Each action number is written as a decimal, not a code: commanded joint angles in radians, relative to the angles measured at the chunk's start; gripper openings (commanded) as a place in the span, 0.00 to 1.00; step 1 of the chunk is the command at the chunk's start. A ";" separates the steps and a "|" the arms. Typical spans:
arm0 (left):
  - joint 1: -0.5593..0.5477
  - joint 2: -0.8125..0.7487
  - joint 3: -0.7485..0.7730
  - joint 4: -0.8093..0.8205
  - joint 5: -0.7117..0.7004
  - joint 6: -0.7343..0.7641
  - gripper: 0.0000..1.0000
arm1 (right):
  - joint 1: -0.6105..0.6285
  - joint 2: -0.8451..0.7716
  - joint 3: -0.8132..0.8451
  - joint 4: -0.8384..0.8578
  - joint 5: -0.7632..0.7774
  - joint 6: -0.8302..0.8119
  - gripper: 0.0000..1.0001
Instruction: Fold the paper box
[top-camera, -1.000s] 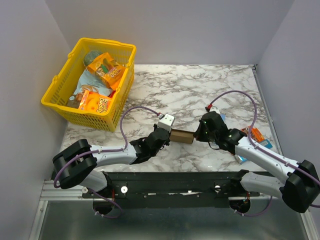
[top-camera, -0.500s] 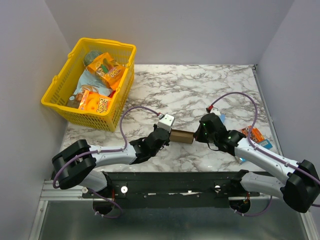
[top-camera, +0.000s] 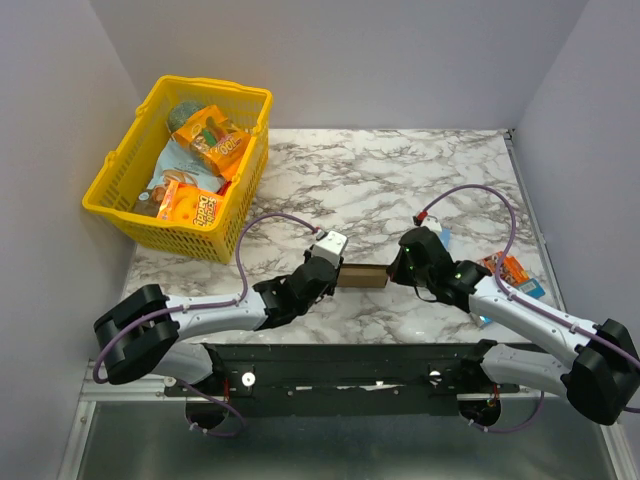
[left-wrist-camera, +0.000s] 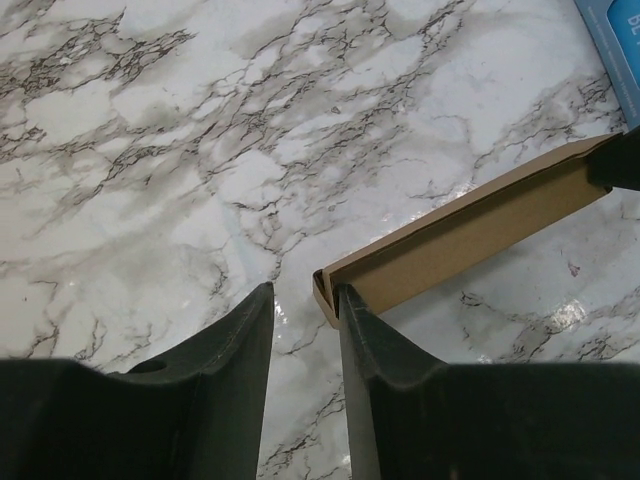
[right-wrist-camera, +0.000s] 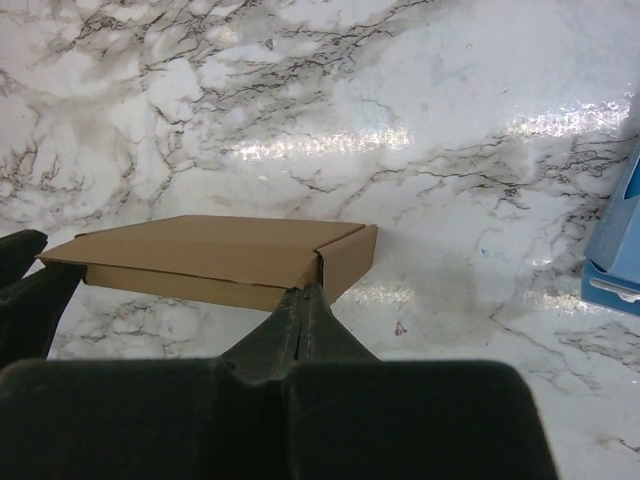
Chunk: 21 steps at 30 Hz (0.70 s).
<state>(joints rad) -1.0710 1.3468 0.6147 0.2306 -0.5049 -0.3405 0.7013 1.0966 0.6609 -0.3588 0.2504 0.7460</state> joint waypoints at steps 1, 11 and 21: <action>-0.007 -0.018 -0.032 -0.100 0.025 0.020 0.51 | 0.004 0.032 -0.027 -0.144 0.059 0.013 0.00; -0.007 -0.092 -0.088 -0.030 0.080 0.052 0.80 | 0.012 0.031 -0.017 -0.144 0.078 0.024 0.00; 0.084 -0.290 -0.081 -0.056 0.248 -0.107 0.92 | 0.026 0.029 -0.014 -0.137 0.087 0.029 0.00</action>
<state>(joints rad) -1.0603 1.1297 0.4957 0.1947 -0.3618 -0.3340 0.7166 1.0996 0.6659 -0.3687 0.2993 0.7708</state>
